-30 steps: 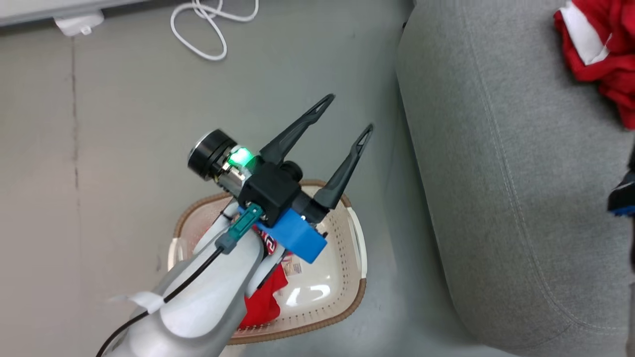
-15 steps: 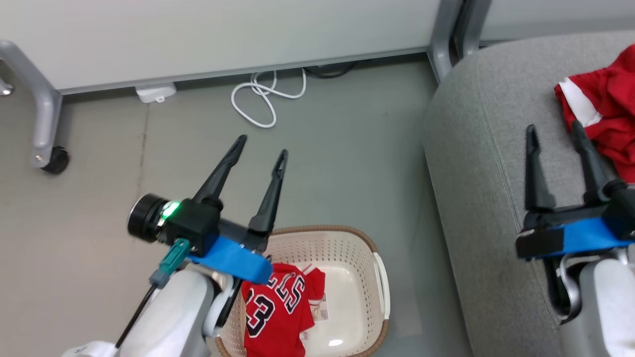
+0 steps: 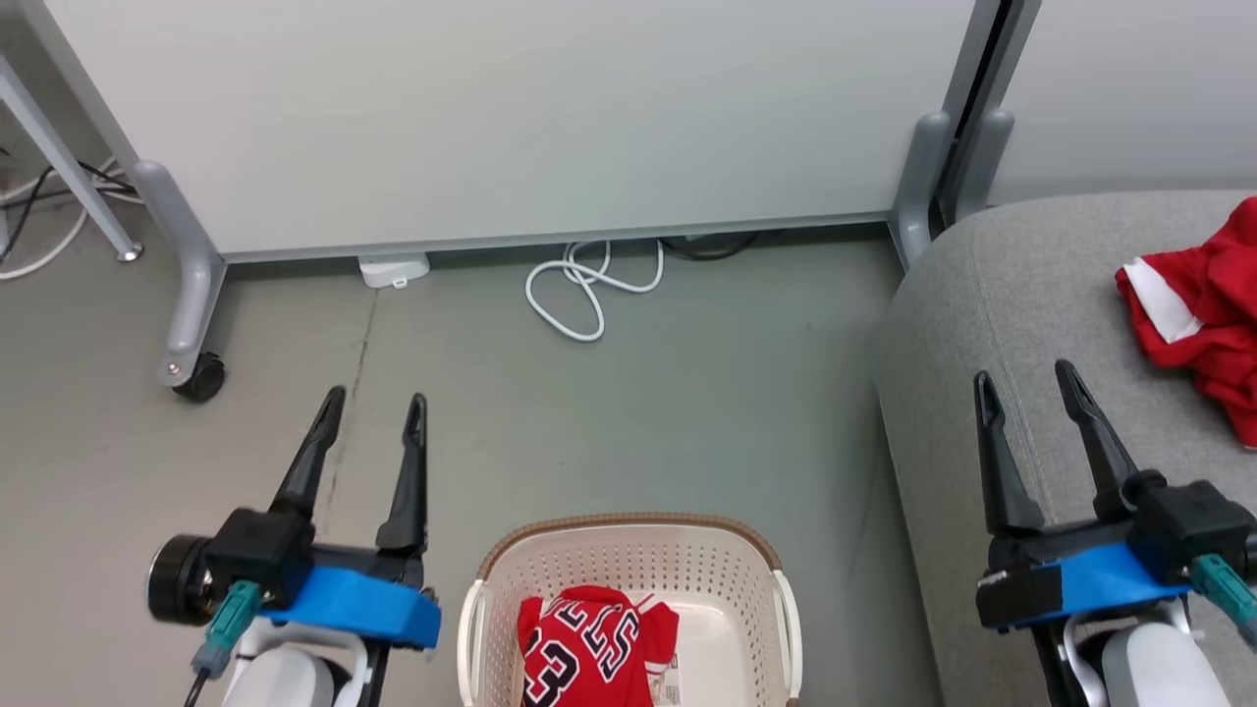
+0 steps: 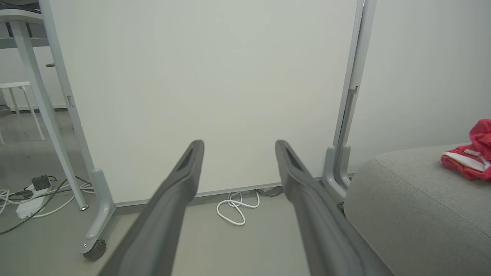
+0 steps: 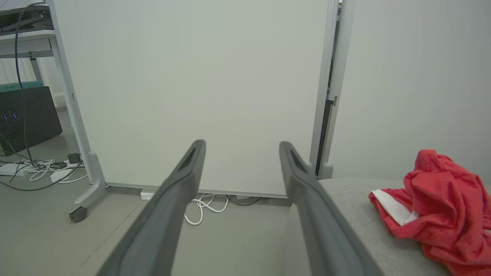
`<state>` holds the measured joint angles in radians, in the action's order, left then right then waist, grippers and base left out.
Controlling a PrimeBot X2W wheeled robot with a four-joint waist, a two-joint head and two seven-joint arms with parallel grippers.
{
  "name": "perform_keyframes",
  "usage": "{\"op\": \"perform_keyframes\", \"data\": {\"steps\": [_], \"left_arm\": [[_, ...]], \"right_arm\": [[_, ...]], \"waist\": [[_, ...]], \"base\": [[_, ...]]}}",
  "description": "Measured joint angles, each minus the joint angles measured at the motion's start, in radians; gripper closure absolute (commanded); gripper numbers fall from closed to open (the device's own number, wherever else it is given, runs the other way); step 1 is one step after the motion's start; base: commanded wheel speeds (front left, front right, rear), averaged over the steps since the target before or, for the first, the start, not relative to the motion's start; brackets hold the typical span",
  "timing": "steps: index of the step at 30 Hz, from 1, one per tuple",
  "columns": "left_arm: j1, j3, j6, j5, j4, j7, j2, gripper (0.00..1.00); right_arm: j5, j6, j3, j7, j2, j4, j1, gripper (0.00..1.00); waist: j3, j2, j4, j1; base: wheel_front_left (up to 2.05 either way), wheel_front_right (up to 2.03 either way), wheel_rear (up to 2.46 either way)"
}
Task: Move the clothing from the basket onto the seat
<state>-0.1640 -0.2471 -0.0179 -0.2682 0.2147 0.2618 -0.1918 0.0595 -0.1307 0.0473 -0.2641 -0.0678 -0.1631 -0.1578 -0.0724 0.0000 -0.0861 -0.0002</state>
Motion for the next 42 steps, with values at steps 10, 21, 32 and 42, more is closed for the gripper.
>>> {"op": "perform_keyframes", "data": {"steps": [10, 21, 32, 42], "left_arm": [[0.123, 0.103, -0.011, 0.034, -0.025, 0.000, 0.024, 0.00], [0.163, 0.155, -0.035, 0.071, -0.041, 0.000, 0.052, 0.00], [0.163, 0.182, -0.053, 0.096, -0.048, 0.000, 0.074, 0.00], [0.161, 0.190, -0.073, 0.121, -0.040, 0.000, 0.081, 0.00]], "right_arm": [[0.005, 0.000, 0.022, 0.000, 0.015, 0.026, 0.105, 0.00], [0.047, 0.000, 0.023, 0.000, 0.016, 0.035, 0.158, 0.00], [0.047, 0.000, 0.025, 0.000, 0.016, 0.036, 0.162, 0.00], [0.048, 0.000, 0.024, 0.000, 0.017, 0.035, 0.162, 0.00]], "waist": [[0.066, 0.0000, -0.004, 0.0000], [0.084, 0.0000, -0.009, 0.0001], [0.079, 0.0000, -0.009, 0.0003], [0.071, 0.0000, -0.009, 0.0002]], "base": [[0.00, 0.00, 0.00], [0.00, 0.00, 0.00], [0.00, 0.00, 0.00], [0.00, 0.00, 0.00]]}}
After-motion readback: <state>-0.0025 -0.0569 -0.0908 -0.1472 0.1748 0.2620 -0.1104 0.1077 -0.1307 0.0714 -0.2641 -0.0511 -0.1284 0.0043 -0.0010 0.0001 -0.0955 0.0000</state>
